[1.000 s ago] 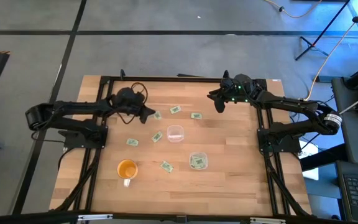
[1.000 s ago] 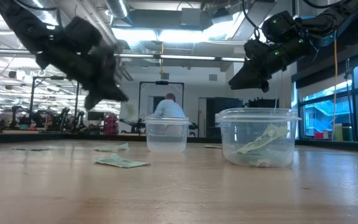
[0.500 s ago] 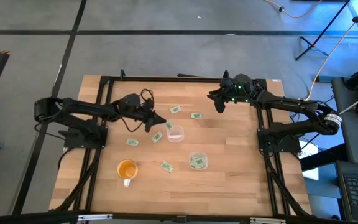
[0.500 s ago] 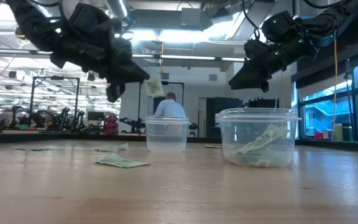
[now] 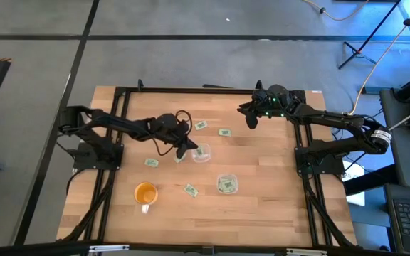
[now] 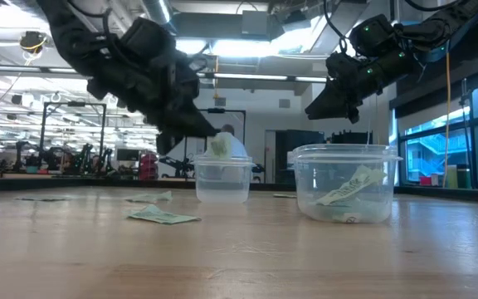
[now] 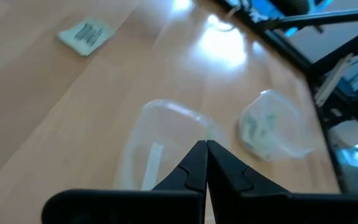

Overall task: Pick and place Stevia / Truvia into bins
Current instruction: Put the green stevia packet into the top transparent container

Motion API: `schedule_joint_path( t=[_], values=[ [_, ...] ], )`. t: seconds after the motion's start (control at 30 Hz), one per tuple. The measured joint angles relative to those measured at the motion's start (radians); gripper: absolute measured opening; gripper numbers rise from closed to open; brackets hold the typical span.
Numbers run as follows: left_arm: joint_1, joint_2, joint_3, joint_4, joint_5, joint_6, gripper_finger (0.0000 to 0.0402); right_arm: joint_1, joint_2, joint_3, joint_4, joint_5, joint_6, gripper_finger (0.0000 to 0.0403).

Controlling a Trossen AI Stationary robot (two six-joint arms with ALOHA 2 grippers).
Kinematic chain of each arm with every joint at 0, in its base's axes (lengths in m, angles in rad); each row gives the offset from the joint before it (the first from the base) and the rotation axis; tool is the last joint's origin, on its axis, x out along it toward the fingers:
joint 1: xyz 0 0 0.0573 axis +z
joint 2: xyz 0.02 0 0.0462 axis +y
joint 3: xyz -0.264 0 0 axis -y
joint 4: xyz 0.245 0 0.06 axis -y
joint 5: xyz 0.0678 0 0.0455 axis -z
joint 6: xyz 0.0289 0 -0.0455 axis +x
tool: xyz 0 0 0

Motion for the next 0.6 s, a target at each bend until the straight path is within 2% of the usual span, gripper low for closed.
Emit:
schedule_joint_path(
  t=[0.2, 0.6],
  values=[
    [0.0, 0.043, 0.001, 0.0, -0.005, 0.019, 0.0002, 0.0, 0.0, 0.0, 0.0, 0.0, 0.0, 0.0116],
    [0.001, 0.046, 0.001, 0.002, -0.003, 0.056, 0.0007, 0.0, 0.0, 0.0, 0.0, 0.0, -0.006, 0.0116]
  ],
)
